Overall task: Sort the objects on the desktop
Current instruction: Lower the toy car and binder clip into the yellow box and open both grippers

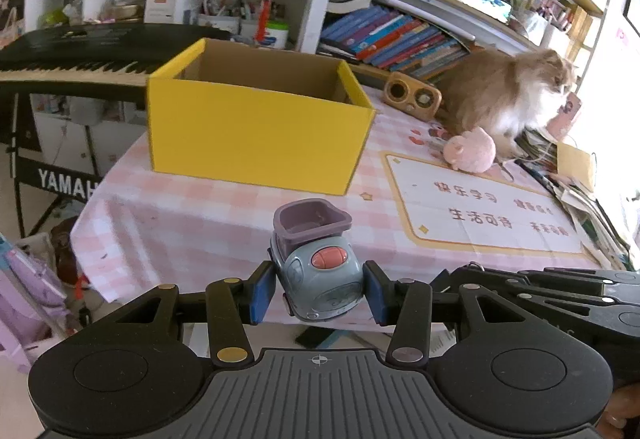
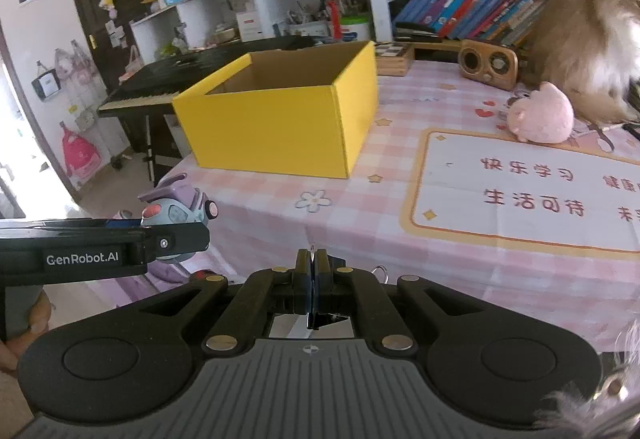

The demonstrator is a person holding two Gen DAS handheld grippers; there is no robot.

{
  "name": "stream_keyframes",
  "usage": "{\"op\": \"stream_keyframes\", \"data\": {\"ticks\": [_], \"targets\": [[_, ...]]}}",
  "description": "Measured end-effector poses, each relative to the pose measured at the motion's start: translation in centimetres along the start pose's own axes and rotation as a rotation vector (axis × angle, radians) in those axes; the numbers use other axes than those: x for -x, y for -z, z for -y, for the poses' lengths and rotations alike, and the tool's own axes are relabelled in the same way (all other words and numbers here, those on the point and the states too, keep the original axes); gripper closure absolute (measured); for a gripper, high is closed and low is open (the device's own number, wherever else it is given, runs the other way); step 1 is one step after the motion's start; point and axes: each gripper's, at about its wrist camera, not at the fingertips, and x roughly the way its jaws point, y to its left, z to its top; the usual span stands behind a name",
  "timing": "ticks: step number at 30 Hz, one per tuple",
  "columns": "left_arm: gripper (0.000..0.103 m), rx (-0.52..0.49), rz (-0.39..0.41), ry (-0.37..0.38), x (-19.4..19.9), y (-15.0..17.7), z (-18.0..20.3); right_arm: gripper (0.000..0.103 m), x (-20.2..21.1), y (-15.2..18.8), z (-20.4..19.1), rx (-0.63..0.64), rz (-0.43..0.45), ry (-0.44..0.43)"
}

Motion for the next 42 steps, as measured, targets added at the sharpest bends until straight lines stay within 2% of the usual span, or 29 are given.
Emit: {"op": "stream_keyframes", "data": {"ticks": [13, 31, 37, 42], "targets": [[0.057, 0.052, 0.040, -0.034, 1.3, -0.1, -2.7, 0.101, -1.2, -0.7, -2.9, 0.066, -0.013, -0.039], [0.057, 0.077, 0.052, -0.070, 1.0, -0.8, -3.9, 0.101, -2.9, -2.3, -4.0, 0.113, -0.024, -0.087], [0.057, 0.058, 0.107, -0.107, 0.9, -2.7, -4.2, 0.101, -4.3, -4.0, -3.9, 0.136, 0.009, -0.120], [0.057, 0.038, 0.162, -0.135, -0.1, -6.1, -4.8, 0.101, -5.5, -7.8, -4.0, 0.148, 0.065, -0.164]]}}
